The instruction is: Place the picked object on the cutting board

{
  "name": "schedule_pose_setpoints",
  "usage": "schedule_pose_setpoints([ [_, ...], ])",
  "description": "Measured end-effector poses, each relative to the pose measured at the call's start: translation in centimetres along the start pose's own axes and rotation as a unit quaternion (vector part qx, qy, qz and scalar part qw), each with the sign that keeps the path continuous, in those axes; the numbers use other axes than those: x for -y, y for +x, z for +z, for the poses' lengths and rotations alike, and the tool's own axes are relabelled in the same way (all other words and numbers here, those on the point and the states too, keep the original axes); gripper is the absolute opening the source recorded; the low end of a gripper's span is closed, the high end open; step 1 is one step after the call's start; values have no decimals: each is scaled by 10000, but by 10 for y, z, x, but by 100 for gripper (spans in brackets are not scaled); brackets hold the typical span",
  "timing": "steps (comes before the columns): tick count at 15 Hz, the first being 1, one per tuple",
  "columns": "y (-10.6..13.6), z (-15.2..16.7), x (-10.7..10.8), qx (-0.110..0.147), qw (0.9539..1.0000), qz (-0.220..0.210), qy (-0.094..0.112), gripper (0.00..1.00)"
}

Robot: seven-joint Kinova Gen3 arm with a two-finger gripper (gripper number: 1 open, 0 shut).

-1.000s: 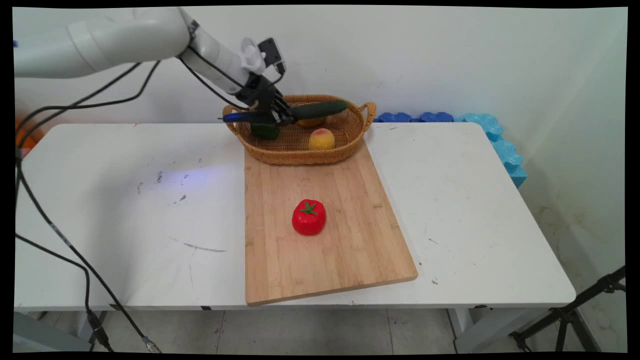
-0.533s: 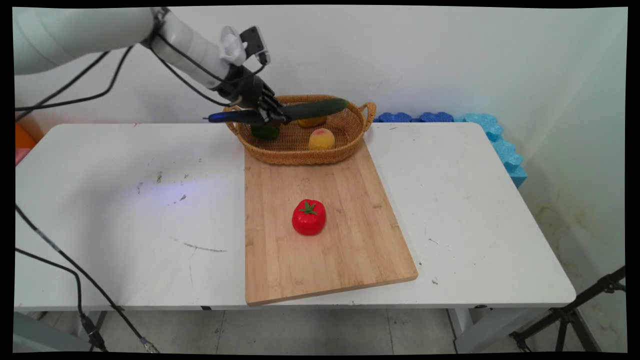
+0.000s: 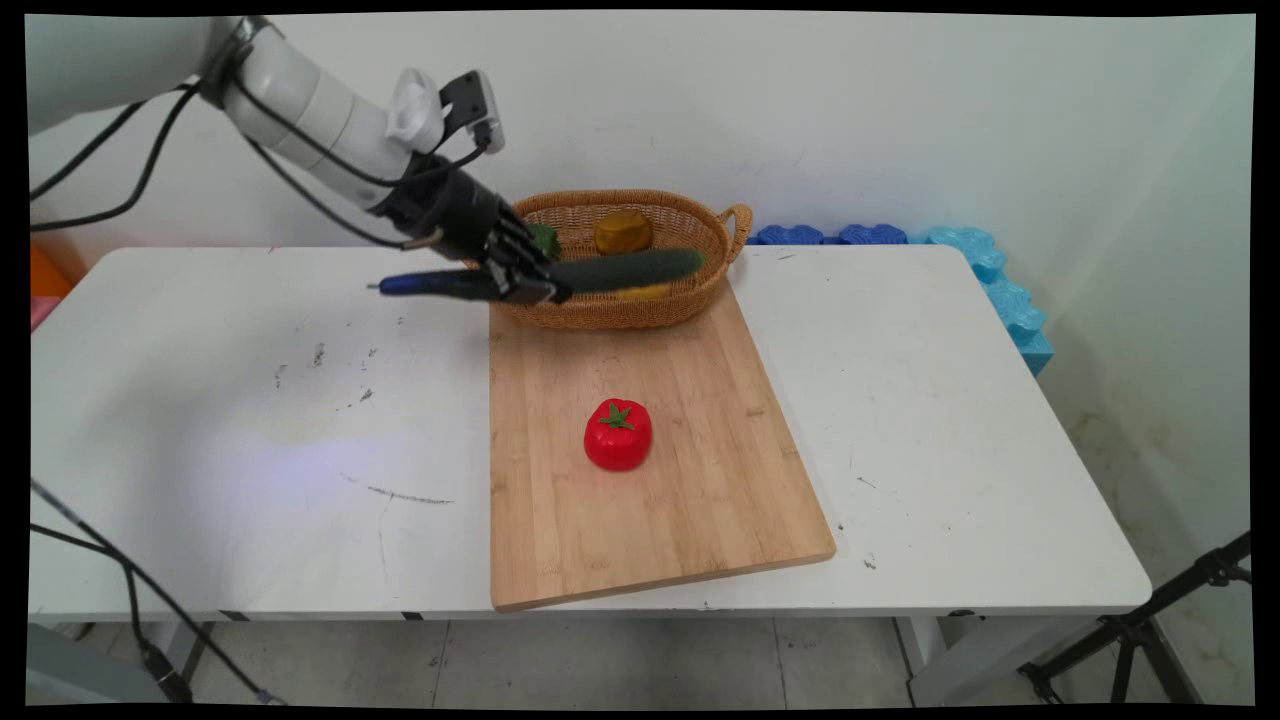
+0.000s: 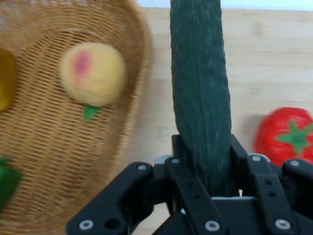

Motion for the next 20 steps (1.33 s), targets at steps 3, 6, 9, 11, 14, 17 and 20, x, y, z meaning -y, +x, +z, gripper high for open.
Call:
schedule_pose_setpoints([
  [3, -7, -7, -26, 62, 9994, -175, -302, 0],
  [6, -14, -10, -54, 135, 9973, -369, -628, 0],
  [9, -18, -6, -73, 162, 9949, -521, -854, 0],
  [11, -21, -1, -83, 167, 9935, -602, -954, 0],
  [14, -24, 10, -96, 173, 9914, -725, -1074, 0],
  [17, -27, 23, -106, 172, 9899, -804, -1154, 0],
  [20, -31, 43, -118, 159, 9883, -865, -1248, 0],
])
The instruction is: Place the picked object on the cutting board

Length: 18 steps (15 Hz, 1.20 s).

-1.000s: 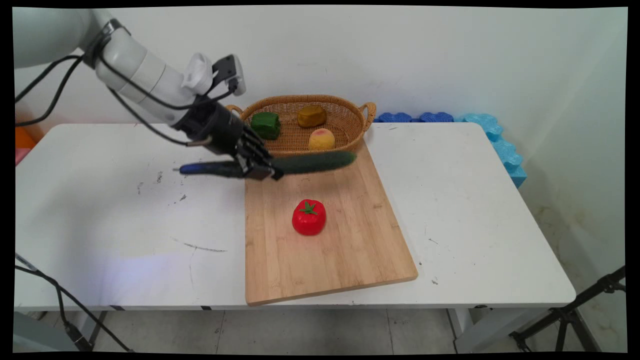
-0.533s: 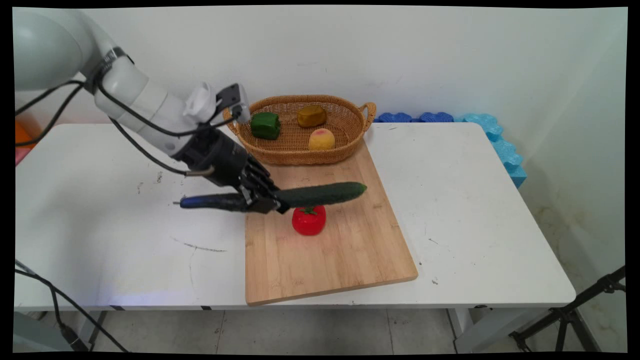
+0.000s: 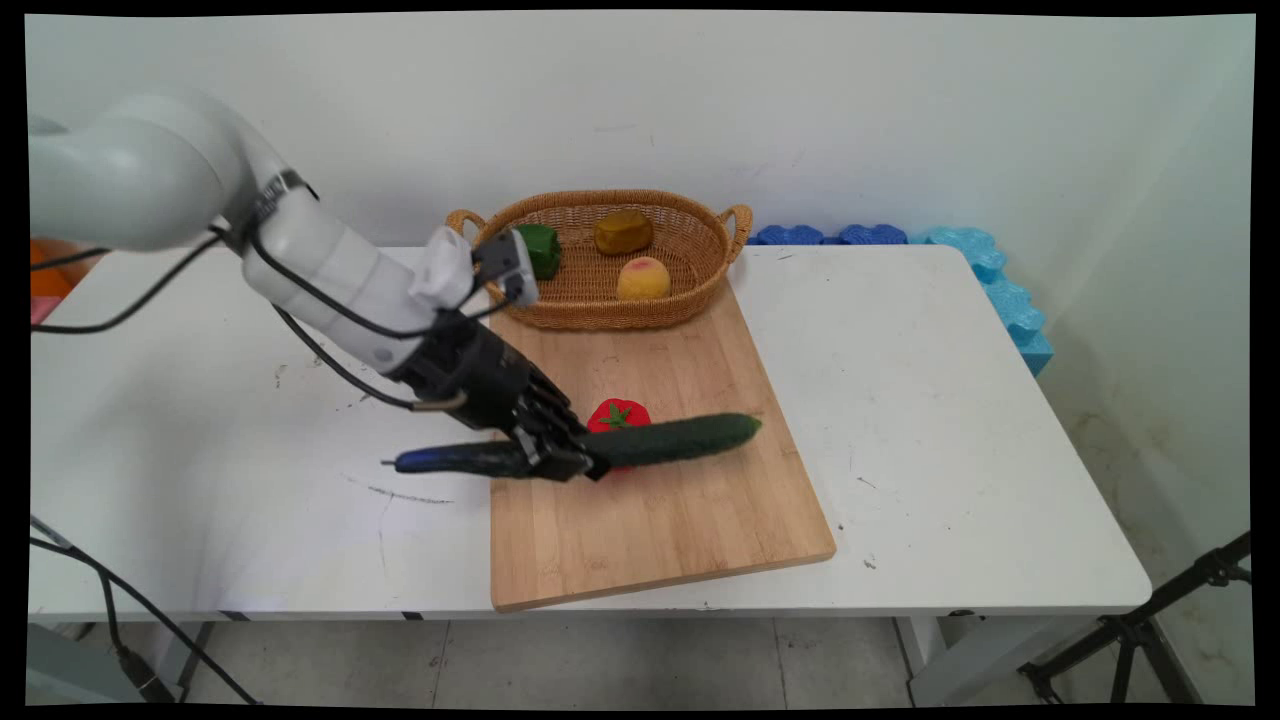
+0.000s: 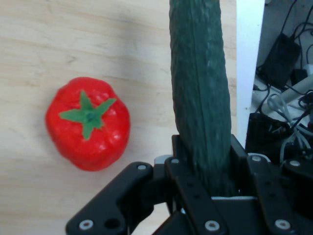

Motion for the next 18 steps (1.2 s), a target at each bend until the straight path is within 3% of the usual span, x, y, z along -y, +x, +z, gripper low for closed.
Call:
schedule_pose_setpoints([
  [5, -5, 35, -5, -52, 10000, 1, -63, 0],
  [17, -12, 95, 3, -128, 9994, 300, 64, 0],
  [18, -13, 98, 4, -134, 9994, 324, 71, 100],
])
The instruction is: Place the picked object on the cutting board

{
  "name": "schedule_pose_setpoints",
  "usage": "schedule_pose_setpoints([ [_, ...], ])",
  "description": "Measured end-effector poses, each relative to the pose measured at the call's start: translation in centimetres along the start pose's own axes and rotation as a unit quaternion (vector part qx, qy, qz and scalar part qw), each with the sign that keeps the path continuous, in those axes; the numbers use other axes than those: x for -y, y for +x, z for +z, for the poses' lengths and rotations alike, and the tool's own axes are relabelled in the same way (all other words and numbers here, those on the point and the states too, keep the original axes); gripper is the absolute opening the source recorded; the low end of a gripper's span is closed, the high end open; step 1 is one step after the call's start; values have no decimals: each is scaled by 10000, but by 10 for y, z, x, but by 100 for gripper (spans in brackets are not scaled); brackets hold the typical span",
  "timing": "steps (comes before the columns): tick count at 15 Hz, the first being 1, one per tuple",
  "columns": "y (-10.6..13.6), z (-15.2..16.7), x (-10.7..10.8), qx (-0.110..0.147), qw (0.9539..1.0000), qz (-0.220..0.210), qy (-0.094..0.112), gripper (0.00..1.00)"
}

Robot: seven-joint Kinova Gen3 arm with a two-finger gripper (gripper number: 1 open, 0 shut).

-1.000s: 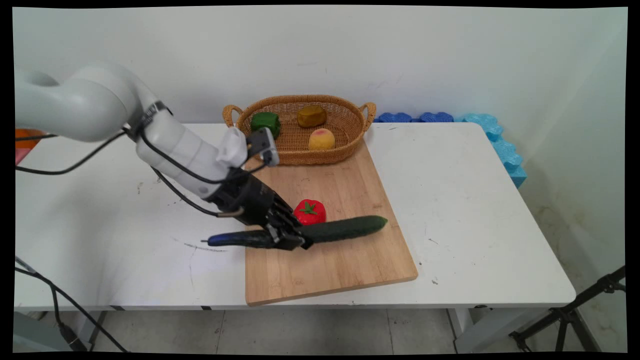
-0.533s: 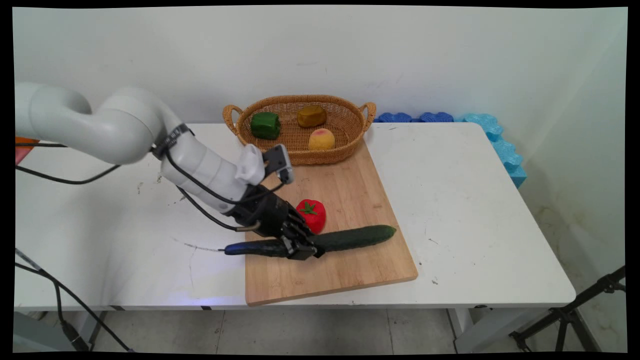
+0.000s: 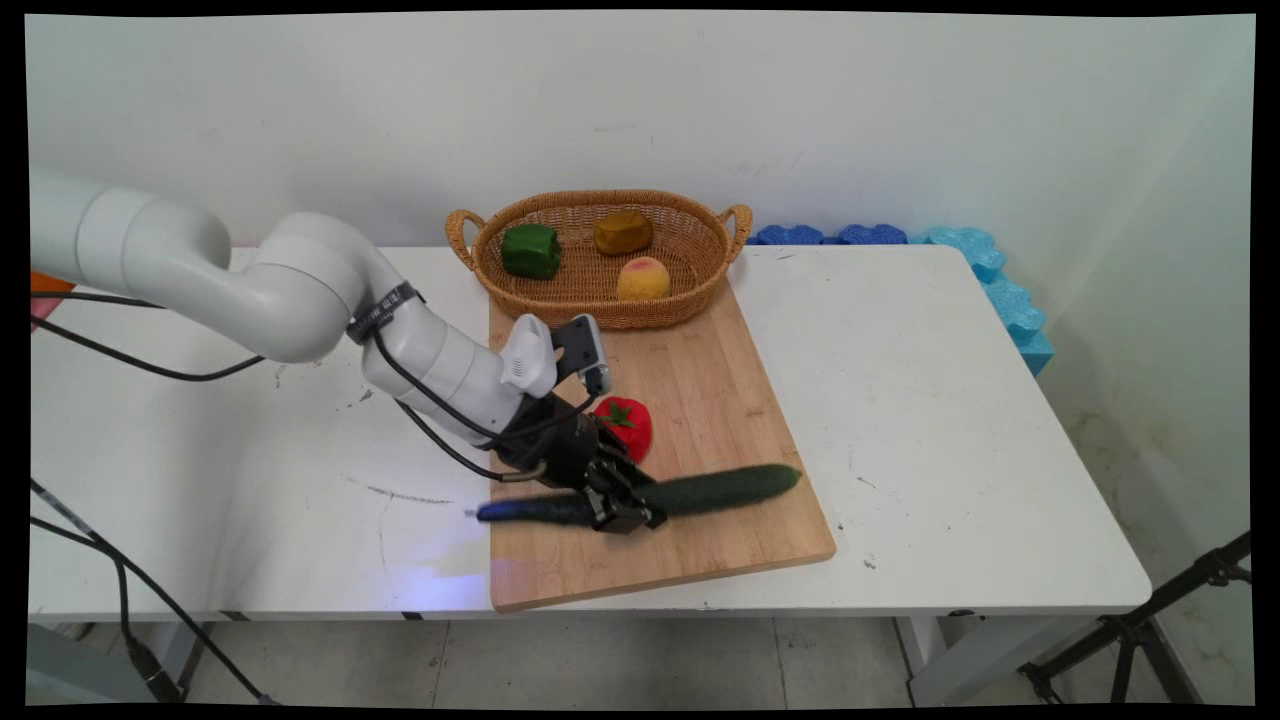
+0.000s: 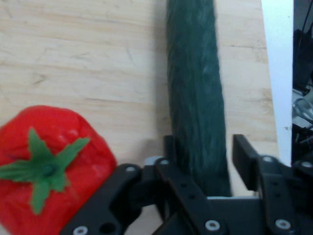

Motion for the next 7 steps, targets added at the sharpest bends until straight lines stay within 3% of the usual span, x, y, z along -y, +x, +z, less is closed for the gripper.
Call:
schedule_pose_setpoints([
  [7, -2, 11, 3, -36, 9999, 157, 40, 100],
])
